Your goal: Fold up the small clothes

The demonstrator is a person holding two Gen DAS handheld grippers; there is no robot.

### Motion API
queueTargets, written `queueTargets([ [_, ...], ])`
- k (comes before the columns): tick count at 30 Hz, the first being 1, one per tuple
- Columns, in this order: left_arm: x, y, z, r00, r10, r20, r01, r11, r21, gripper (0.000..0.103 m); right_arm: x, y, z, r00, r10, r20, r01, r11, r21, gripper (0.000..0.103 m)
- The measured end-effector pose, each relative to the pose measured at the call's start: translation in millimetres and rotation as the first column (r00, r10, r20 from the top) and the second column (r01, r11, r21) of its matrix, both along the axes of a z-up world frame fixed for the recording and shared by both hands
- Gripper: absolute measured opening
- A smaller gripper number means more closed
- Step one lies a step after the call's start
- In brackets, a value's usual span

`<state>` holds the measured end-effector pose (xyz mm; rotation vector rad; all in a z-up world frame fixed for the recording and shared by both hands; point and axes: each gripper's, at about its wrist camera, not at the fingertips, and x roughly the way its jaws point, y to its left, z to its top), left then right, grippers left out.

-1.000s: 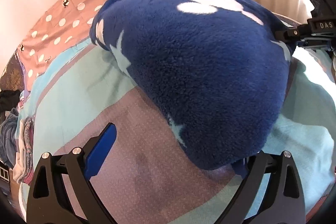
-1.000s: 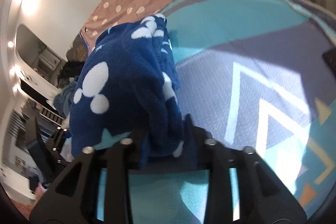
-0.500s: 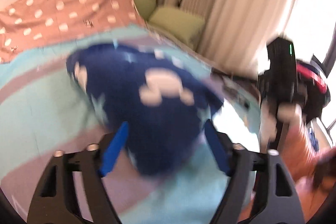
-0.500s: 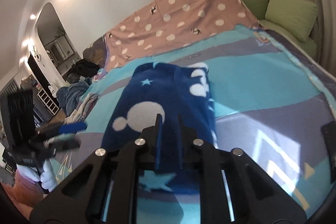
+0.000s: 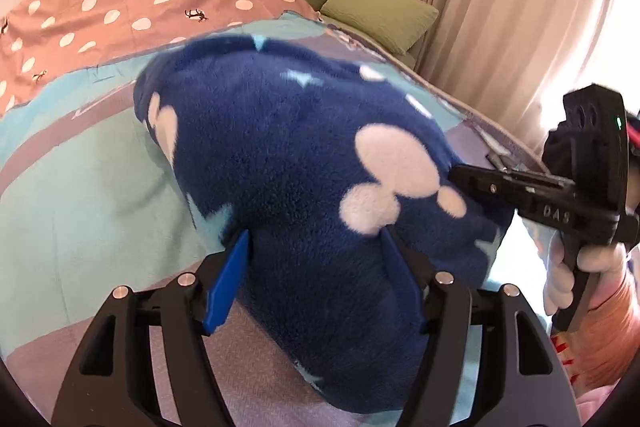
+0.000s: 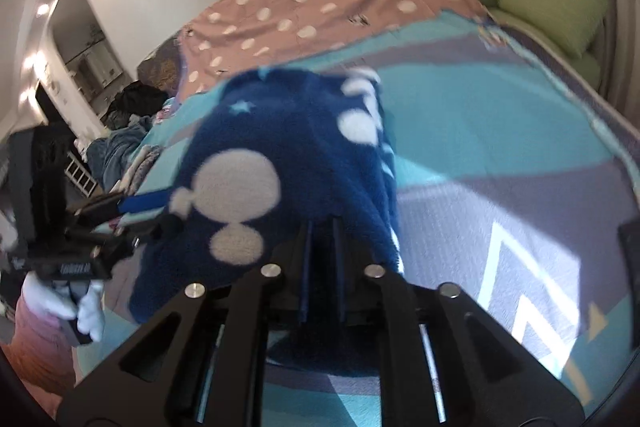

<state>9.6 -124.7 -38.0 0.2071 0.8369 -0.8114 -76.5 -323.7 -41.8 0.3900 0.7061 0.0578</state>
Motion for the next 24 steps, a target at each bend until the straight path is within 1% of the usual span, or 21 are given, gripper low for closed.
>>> queueTargets([
  [1,3,3,7,1.000,0.007,0.013,-0.007,1.000,-0.014,0.068,-1,4,12,1.000,0.005,0.019,-0.004,0.999,-0.041,0.021],
  [2,8,6,14,0.999,0.013,0.030,-0.013,1.000,-0.024,0.068,-1,7,18,0.999,0.009,0.035,-0.007,0.998,-0.063,0.027],
  [3,12,5,22,0.998,0.019,0.062,-0.017,0.999,-0.038,0.068,-1,10,24,0.998,0.016,0.053,-0.012,0.997,-0.081,0.037],
  [4,18,2,29,0.995,0.022,0.095,-0.017,0.998,-0.053,0.068,2,13,28,0.998,0.029,0.061,-0.023,0.995,-0.096,0.037],
  [5,27,-2,34,0.993,0.020,0.116,-0.012,0.998,-0.066,0.068,7,15,26,0.998,0.034,0.048,-0.029,0.994,-0.102,0.037],
  [6,32,-8,34,0.992,0.018,0.122,-0.010,0.998,-0.066,0.068,17,15,18,0.999,0.036,0.007,-0.035,0.994,-0.105,0.036],
  [7,43,-16,29,0.992,0.022,0.127,-0.018,0.999,-0.037,0.068,27,16,3,0.998,0.037,-0.059,-0.043,0.994,-0.104,0.036],
  [8,58,-27,13,0.992,0.037,0.123,-0.041,0.998,0.037,0.068,36,17,-16,0.994,0.043,-0.097,-0.053,0.993,-0.107,0.036],
  [9,67,-34,-2,0.994,0.029,0.109,-0.039,0.996,0.084,0.073,37,19,-27,0.997,0.039,-0.068,-0.048,0.989,-0.140,0.035],
  [10,74,-41,-20,0.995,0.003,0.101,-0.013,0.995,0.102,0.074,38,19,-30,0.998,0.035,-0.057,-0.043,0.988,-0.150,0.035],
  [11,76,-40,-26,0.994,0.002,0.105,-0.011,0.996,0.088,0.075,37,17,-28,0.998,0.032,-0.063,-0.040,0.990,-0.134,0.035],
  [12,79,-40,-28,0.997,0.020,0.077,-0.024,0.998,0.064,0.075,38,15,-24,0.996,0.034,-0.079,-0.043,0.992,-0.119,0.035],
  [13,77,-42,-24,0.997,0.026,0.077,-0.032,0.997,0.073,0.074,38,13,-20,0.995,0.043,-0.090,-0.054,0.991,-0.120,0.035],
  [15,71,-45,-19,0.993,0.016,0.114,-0.028,0.994,0.105,0.074,40,11,-14,0.993,0.052,-0.107,-0.063,0.992,-0.108,0.034],
  [16,69,-45,-15,0.993,0.011,0.120,-0.024,0.994,0.110,0.074,41,9,-5,0.992,0.050,-0.115,-0.062,0.993,-0.096,0.033],
  [17,70,-44,-12,0.993,0.009,0.115,-0.021,0.994,0.108,0.074,41,9,3,0.993,0.049,-0.107,-0.059,0.994,-0.096,0.033],
  [19,75,-40,2,0.995,0.005,0.100,-0.013,0.996,0.083,0.074,44,10,26,0.997,0.057,-0.044,-0.063,0.989,-0.136,0.033],
  [20,77,-38,8,0.995,0.004,0.104,-0.012,0.998,0.069,0.074,49,11,34,0.998,0.064,-0.029,-0.068,0.987,-0.147,0.033],
  [22,86,-37,22,0.990,0.019,0.140,-0.025,0.999,0.045,0.074,65,10,43,0.997,0.073,-0.011,-0.074,0.985,-0.154,0.033],
  [24,98,-40,28,0.984,0.032,0.173,-0.041,0.998,0.051,0.074,91,5,41,0.996,0.086,-0.020,-0.088,0.989,-0.117,0.033],
])
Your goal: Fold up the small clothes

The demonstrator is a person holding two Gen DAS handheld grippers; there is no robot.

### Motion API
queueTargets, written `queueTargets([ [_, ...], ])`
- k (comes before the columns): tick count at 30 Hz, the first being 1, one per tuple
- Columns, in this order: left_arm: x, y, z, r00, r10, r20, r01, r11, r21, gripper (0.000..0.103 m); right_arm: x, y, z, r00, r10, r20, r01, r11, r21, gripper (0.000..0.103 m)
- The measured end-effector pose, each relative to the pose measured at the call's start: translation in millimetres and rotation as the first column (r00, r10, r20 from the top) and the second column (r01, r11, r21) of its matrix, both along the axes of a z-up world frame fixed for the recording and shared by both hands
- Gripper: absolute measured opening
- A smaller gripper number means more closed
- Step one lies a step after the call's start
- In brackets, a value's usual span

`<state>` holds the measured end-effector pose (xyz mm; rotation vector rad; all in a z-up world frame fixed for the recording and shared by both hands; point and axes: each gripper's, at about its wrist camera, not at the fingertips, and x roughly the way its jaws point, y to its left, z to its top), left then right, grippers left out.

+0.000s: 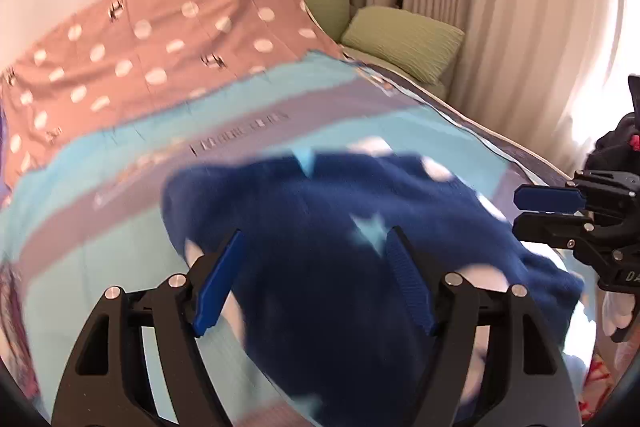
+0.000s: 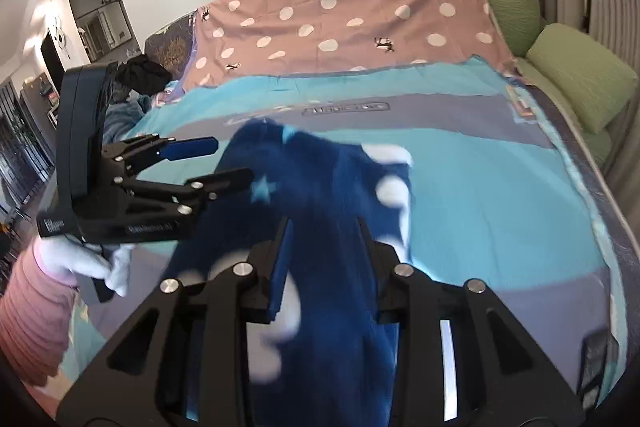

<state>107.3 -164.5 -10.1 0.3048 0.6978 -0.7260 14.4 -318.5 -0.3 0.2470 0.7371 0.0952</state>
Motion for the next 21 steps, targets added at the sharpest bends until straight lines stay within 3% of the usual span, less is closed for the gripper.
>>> queueTargets([
  [2,17,-5,-4,1.000,0.018,0.006,-0.018,1.000,0.015,0.075,28,-4,-21,0.997,0.022,-0.077,-0.018,0.999,0.050,0.033],
  [4,45,-12,-26,0.998,0.043,-0.053,-0.040,0.997,0.061,0.080,46,1,-51,0.984,0.047,-0.173,-0.044,0.999,0.024,0.032],
  [6,61,-19,-60,0.994,0.034,-0.101,-0.021,0.992,0.126,0.084,51,-4,-72,0.986,0.044,-0.161,-0.036,0.998,0.052,0.030],
  [7,60,-22,-67,0.997,0.024,-0.068,-0.014,0.991,0.133,0.084,50,-6,-72,0.986,0.040,-0.162,-0.029,0.997,0.068,0.030],
  [11,54,-29,-64,0.999,0.023,-0.026,-0.018,0.983,0.181,0.084,46,-2,-71,0.988,0.041,-0.147,-0.038,0.999,0.022,0.030],
  [21,53,-24,-64,0.999,0.034,-0.025,-0.029,0.988,0.153,0.083,32,-1,-62,0.996,0.008,-0.084,-0.006,1.000,0.021,0.031],
])
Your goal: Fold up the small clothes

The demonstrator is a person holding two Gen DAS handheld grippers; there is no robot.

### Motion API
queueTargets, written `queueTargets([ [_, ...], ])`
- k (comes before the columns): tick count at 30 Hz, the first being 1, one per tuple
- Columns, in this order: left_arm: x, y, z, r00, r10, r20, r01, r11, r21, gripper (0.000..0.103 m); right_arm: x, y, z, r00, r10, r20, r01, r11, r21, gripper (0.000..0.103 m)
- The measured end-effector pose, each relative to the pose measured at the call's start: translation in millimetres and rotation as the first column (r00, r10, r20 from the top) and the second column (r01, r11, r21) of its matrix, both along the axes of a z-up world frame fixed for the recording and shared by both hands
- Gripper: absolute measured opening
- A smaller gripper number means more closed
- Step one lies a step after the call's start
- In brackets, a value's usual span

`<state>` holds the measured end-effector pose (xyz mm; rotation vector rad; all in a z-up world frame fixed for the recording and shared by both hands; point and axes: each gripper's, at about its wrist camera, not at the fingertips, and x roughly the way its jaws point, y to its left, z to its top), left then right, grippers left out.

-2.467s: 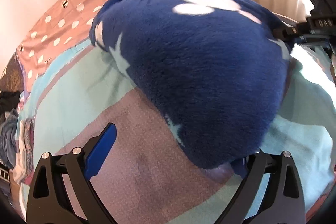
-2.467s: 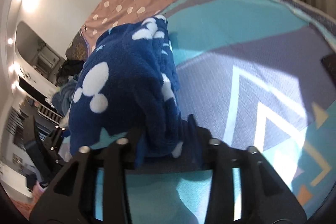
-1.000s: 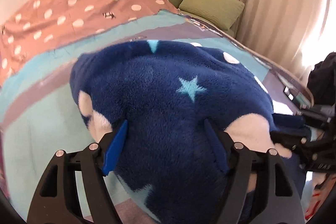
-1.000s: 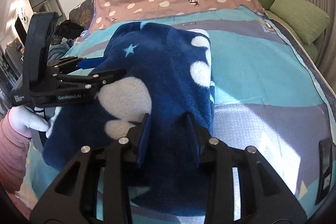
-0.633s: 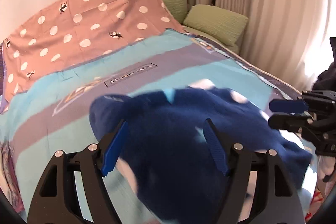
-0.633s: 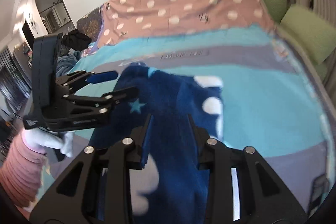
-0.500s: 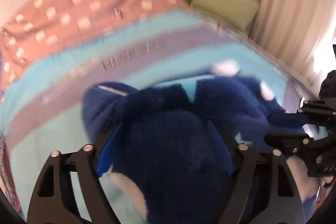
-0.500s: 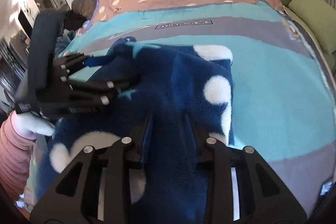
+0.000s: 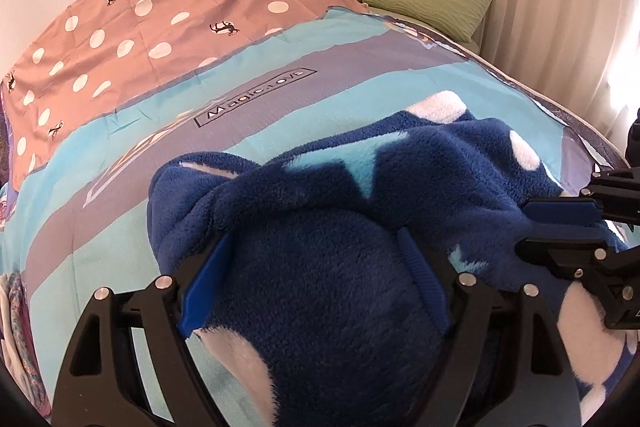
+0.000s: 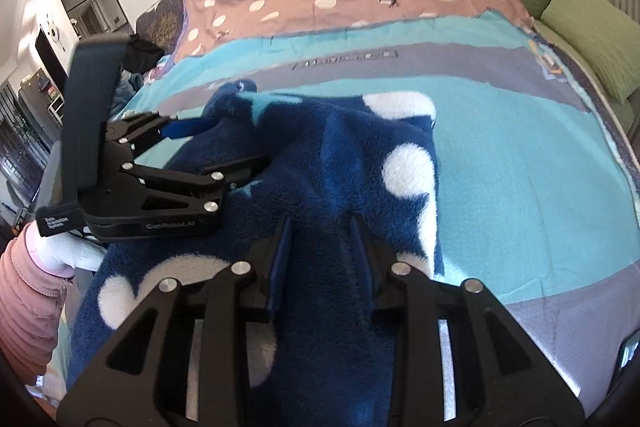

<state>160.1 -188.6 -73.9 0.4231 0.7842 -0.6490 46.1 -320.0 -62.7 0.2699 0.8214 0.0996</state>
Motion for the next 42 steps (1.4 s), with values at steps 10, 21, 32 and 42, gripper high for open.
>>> queueTargets([
  [10,-1,1,1,1.000,0.009,0.004,-0.009,1.000,-0.006,0.083,-133,-23,35,0.976,-0.199,0.092,0.185,0.972,0.147,0.091],
  [21,-1,5,2,1.000,0.020,0.008,-0.019,1.000,-0.025,0.083,-193,-26,-59,0.900,-0.297,-0.318,0.435,0.584,0.685,0.096],
  [32,-2,7,2,1.000,0.020,0.011,-0.020,0.999,-0.037,0.083,-132,-7,-60,0.829,-0.411,-0.378,0.546,0.452,0.705,0.101],
  [42,-2,12,2,1.000,0.014,0.016,-0.013,0.998,-0.056,0.084,-113,-8,-60,0.840,-0.428,-0.335,0.527,0.492,0.693,0.094],
])
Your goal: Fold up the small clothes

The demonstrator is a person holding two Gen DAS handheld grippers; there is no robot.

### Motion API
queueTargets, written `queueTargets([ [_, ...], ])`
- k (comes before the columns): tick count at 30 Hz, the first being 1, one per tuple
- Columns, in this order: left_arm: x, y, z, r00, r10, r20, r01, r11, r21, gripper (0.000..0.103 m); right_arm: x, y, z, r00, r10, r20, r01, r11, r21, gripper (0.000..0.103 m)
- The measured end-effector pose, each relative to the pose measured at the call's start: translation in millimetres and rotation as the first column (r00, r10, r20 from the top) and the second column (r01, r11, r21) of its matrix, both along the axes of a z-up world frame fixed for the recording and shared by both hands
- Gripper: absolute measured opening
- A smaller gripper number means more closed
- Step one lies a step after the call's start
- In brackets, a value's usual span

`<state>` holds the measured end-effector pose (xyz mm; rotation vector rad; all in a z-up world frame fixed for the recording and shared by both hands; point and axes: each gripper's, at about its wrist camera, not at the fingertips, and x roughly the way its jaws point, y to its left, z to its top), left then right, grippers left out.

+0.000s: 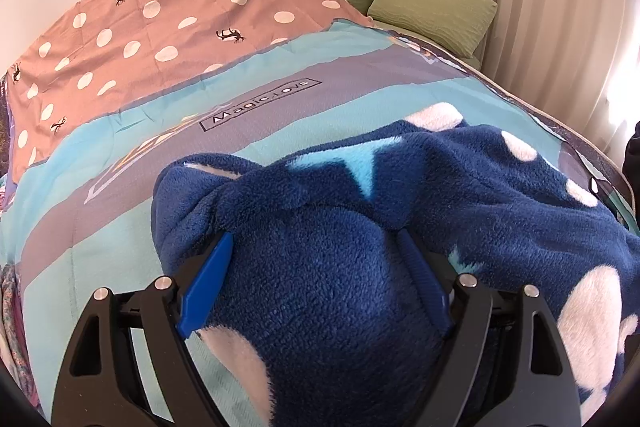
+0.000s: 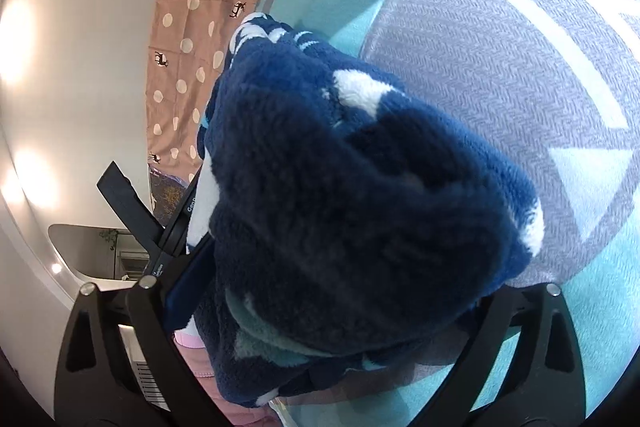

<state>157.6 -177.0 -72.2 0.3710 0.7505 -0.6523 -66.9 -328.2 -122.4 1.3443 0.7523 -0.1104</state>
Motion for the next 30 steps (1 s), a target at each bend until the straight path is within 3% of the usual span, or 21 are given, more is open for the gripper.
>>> queueTargets([
  [4,0,1,0,1.000,-0.001,0.005,0.001,1.000,-0.008,0.084,-1,-2,-2,1.000,0.015,0.014,-0.014,1.000,-0.012,0.088],
  [11,-1,3,4,1.000,0.004,0.008,-0.004,1.000,-0.027,0.084,-13,-6,-4,0.999,0.036,0.018,-0.036,0.999,-0.023,0.087],
  [13,2,14,11,0.999,-0.018,-0.041,0.014,0.995,-0.099,0.091,-13,-5,-3,0.999,0.050,0.018,-0.050,0.998,-0.042,0.087],
  [15,11,35,20,0.989,-0.057,-0.133,0.027,0.975,-0.221,0.102,-13,-4,-2,0.998,0.062,0.016,-0.061,0.996,-0.059,0.087],
  [17,21,58,23,0.981,-0.036,-0.193,-0.023,0.955,-0.297,0.102,-13,-3,0,0.997,0.071,0.015,-0.069,0.995,-0.078,0.087],
  [20,50,93,8,0.922,-0.024,-0.387,-0.143,0.907,-0.396,0.102,-12,0,3,0.996,0.084,0.015,-0.081,0.989,-0.124,0.087],
  [22,68,102,-14,0.858,-0.077,-0.509,-0.188,0.874,-0.448,0.102,-12,1,3,0.996,0.084,0.016,-0.081,0.988,-0.128,0.087],
  [24,81,94,-37,0.792,-0.121,-0.599,-0.208,0.868,-0.451,0.102,-11,0,3,0.996,0.086,0.018,-0.083,0.988,-0.131,0.085],
  [25,85,88,-44,0.770,-0.152,-0.620,-0.211,0.856,-0.472,0.102,-10,0,7,0.995,0.094,0.026,-0.089,0.984,-0.153,0.077],
  [28,95,73,-46,0.782,-0.162,-0.602,-0.221,0.831,-0.511,0.102,-5,4,35,0.988,0.152,0.041,-0.129,0.930,-0.344,0.052],
  [29,96,69,-45,0.780,-0.169,-0.602,-0.222,0.825,-0.520,0.097,-3,4,44,0.985,0.168,0.048,-0.137,0.911,-0.390,0.050],
  [30,96,65,-40,0.789,-0.173,-0.589,-0.208,0.827,-0.522,0.081,1,3,54,0.981,0.185,0.054,-0.142,0.885,-0.444,0.047],
])
